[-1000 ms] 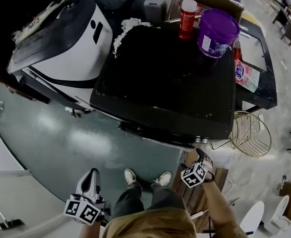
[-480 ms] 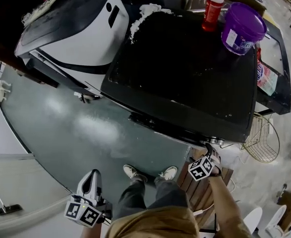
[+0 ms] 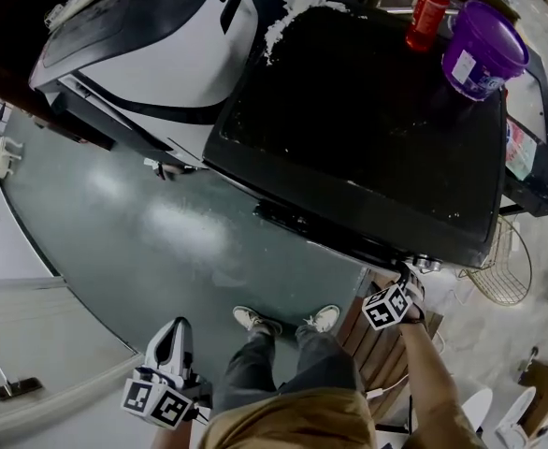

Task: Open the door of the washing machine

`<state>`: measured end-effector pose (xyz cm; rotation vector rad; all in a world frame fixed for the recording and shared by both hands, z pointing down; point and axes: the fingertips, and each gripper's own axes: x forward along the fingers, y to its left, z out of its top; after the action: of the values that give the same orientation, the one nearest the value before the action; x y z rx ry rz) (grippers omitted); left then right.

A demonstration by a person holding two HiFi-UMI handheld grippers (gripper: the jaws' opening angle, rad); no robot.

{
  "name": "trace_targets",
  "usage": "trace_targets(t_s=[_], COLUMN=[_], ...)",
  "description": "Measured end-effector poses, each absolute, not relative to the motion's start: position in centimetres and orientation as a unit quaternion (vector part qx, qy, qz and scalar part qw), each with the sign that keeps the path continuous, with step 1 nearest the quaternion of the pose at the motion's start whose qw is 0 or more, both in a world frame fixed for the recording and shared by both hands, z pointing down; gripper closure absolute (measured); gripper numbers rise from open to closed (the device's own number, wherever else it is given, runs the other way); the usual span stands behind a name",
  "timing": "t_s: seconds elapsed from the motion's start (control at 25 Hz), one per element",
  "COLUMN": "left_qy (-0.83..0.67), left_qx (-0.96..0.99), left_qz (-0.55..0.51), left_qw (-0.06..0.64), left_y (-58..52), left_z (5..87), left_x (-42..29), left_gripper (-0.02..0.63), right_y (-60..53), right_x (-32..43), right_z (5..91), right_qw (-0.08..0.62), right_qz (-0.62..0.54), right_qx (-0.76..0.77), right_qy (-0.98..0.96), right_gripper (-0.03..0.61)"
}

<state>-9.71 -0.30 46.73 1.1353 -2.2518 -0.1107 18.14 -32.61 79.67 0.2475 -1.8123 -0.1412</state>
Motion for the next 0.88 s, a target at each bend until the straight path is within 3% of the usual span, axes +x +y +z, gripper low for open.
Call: trace_targets(t_s=[0.16,0.28,0.48,0.68,0.88], left_qy=[-0.849,-0.846,-0.835,-0.829,-0.826], left_qx=[0.424,0.423,0.434,0.443,0.441], left_qz=[-0.039,-0.041,-0.041,-0.034,-0.023], left_qw=[0.314,0.321,0.335,0.339,0.35], left_y=[0.5,0.8,0.5,0.9,2.9], left_z=[47.6,48.1,49.2,49.8,50.8], left_x=[-10.3,-10.3,-10.3,-10.6,-10.9], left_gripper=[0.554,0.554,0.554,0.554,0.554], right_y=[-33.9,-33.9,-34.8,-33.8,-32.2], right_x=[18.1,18.4,18.6,20.0,20.9], right_z=[79.4,79.5,79.7,82.4,83.1], right_qw=[0.624,0.642,0.663,0.716,0.71], right_qz=[-0.084,-0.097,-0.131,-0.074,-0.051], right_qx=[0.123,0.122,0.126,0.089,0.112], right_qy=[-0.767,-0.751,-0.726,-0.689,-0.693], right_gripper=[0.323,0.34,0.439,0.444,0.437])
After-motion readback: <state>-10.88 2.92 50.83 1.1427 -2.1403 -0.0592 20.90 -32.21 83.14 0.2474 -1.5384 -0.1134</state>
